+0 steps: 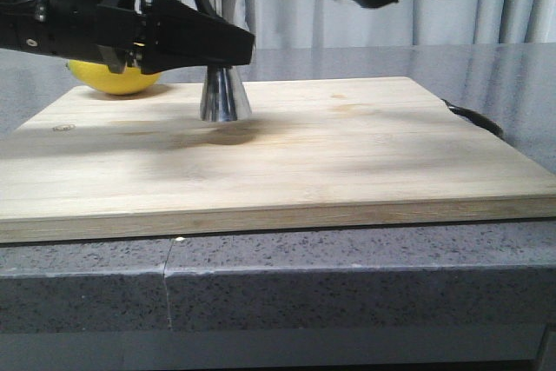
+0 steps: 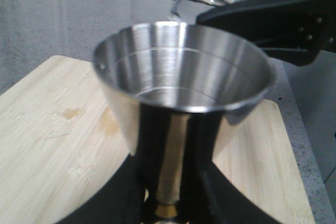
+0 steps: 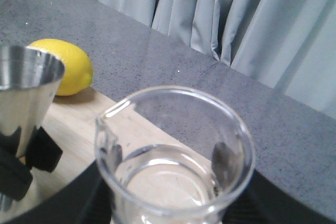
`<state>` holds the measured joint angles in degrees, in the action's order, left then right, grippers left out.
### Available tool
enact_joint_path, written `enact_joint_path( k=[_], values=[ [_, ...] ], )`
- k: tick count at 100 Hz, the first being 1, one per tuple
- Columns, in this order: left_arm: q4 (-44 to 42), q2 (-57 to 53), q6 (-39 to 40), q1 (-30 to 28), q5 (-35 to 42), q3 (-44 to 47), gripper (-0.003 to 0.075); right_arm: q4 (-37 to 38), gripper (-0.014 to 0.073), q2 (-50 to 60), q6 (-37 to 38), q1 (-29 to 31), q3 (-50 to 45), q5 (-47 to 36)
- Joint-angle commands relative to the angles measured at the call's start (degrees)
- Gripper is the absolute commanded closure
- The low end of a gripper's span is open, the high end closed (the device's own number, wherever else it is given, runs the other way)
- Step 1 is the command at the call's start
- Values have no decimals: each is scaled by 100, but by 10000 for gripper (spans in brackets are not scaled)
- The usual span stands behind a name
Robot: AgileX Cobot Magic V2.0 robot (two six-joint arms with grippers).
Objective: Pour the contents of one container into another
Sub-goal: 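Move the jigger toward the board center with the left gripper, raise the beaker above it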
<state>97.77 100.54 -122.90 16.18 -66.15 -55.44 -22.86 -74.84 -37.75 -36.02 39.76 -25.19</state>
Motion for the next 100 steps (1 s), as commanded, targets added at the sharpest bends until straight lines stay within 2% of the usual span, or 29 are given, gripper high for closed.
enact_joint_path(
  k=[1,58,100],
  values=[
    [332,-222,44,100,-586,-147,734,263,375,102,-174,88,361,-230],
    [179,-222,301,233,-586,-147,734,1855,375,-61,-209,294,1494,1053],
    [141,-222,325,239,-586,-147,734,2742,375,-333,-209,294,1990,1277]
  ],
)
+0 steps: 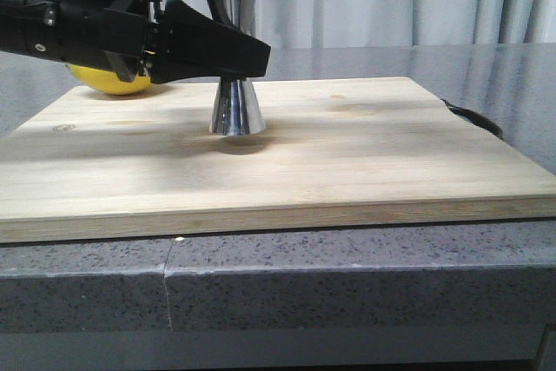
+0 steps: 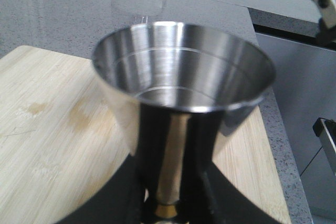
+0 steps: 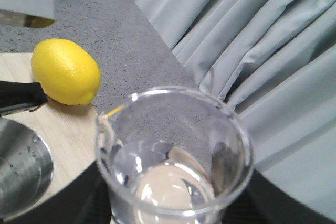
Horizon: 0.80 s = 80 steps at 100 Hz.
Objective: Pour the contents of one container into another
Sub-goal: 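Move the jigger toward the board center with the left gripper, raise the beaker above it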
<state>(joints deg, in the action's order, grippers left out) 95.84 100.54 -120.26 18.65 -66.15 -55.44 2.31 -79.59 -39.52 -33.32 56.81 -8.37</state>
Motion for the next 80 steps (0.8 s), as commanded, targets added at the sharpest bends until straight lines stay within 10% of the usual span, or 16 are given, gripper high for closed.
enact_joint_path(
  k=[1,80],
  values=[
    [334,-222,61,-8,-586,-147,734,226,375,132,-31,24,299,-407],
    [334,-222,61,-8,-586,-147,734,1335,375,123,-31,24,311,-426]
  ],
)
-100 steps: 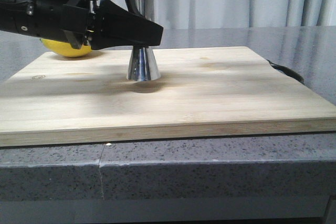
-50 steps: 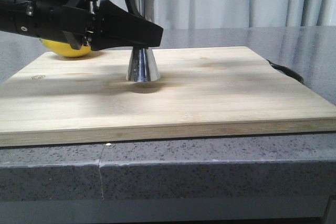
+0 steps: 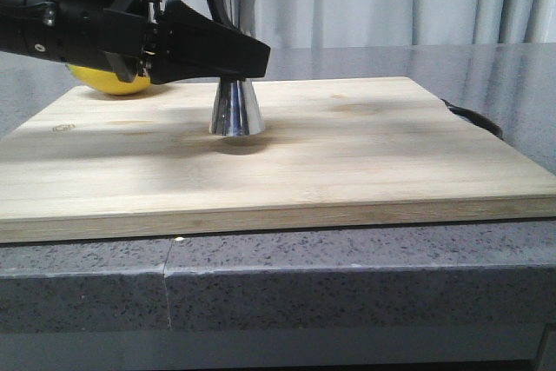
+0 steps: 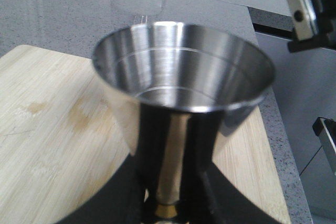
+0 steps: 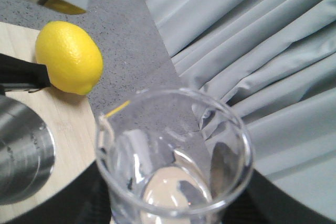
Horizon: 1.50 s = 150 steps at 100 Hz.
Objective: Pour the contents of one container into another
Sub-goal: 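Move the jigger toward the board center with the left gripper, raise the beaker above it, then tilt the beaker with the right gripper, pouring liquid into the jigger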
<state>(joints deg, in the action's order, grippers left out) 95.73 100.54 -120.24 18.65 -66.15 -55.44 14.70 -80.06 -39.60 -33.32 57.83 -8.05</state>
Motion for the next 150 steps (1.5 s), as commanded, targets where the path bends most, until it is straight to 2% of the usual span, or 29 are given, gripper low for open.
enact_joint_path(
  k=[1,150],
  values=[
    [345,-222,59,-8,-586,-147,734,125,375,169,-24,24,208,-458],
    [204,-222,59,124,-586,-172,734,1533,375,169,-24,24,208,-477]
  ],
)
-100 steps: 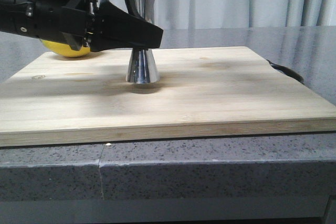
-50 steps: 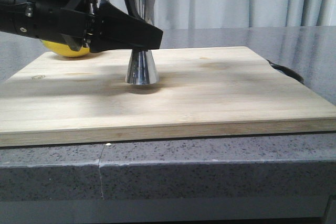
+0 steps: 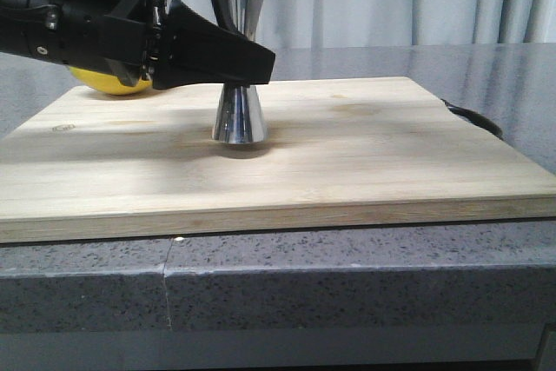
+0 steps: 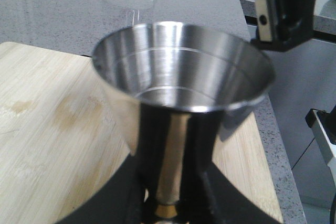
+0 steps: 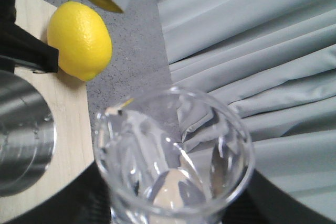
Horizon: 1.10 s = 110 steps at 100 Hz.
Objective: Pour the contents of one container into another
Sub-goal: 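Tilt the beaker with the right gripper, pouring liquid into the jigger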
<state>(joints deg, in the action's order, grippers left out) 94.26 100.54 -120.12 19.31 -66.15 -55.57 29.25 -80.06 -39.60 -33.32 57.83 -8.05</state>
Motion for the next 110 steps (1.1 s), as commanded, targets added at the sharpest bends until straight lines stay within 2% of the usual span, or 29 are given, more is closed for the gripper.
enact_joint_path(
  k=[1,110],
  values=[
    [352,-222,47,57,-586,-159,734,77,375,169,-24,24,208,-477],
    [352,-222,47,57,-586,-159,734,931,375,169,-24,24,208,-442]
  ],
)
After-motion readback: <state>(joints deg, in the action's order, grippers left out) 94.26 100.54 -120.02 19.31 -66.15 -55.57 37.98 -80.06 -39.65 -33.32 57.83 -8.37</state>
